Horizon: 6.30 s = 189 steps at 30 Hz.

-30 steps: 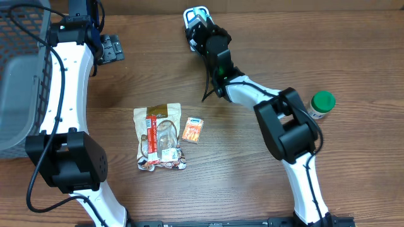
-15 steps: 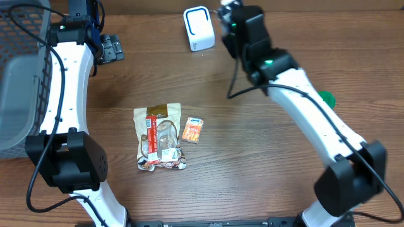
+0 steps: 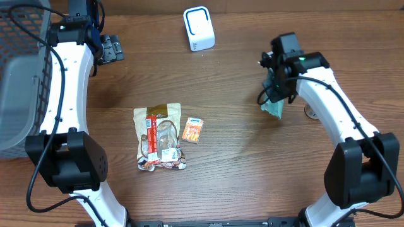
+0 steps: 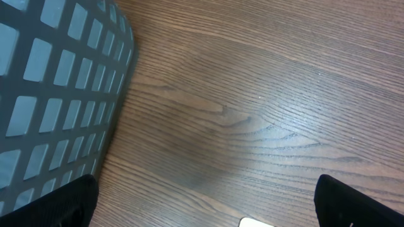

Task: Scan the item barcode
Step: 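Carry the wipes pack right and release it beside the jar, then reach the right gripper to the orange Kleenex pack and grasp it, then lift the Kleenex pack and carry it toward the scanner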

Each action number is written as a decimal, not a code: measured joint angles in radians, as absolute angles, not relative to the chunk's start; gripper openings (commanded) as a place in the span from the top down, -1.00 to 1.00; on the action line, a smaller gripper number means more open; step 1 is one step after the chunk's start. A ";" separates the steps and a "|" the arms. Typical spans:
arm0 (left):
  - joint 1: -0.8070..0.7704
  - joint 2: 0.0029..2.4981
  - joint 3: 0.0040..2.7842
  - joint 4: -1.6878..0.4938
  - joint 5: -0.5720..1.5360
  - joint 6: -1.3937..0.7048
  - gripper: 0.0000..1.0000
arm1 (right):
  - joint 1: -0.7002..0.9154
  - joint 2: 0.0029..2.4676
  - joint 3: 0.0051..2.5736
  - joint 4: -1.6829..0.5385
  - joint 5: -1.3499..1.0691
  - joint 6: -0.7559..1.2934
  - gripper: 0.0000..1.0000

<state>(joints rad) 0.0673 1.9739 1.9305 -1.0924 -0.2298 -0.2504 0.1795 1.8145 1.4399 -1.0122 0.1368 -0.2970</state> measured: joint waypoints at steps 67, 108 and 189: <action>0.067 1.974 1.930 -1.092 -0.230 -0.250 -0.99 | 0.234 1.817 1.089 -0.702 0.181 0.393 0.26; 0.067 1.974 1.930 -1.093 -0.230 -0.251 -1.00 | 0.528 1.785 1.271 -0.631 -0.355 0.530 -0.90; 0.067 1.974 1.930 -1.092 -0.230 -0.250 -1.00 | 0.440 1.797 0.954 -0.177 -0.853 0.651 0.92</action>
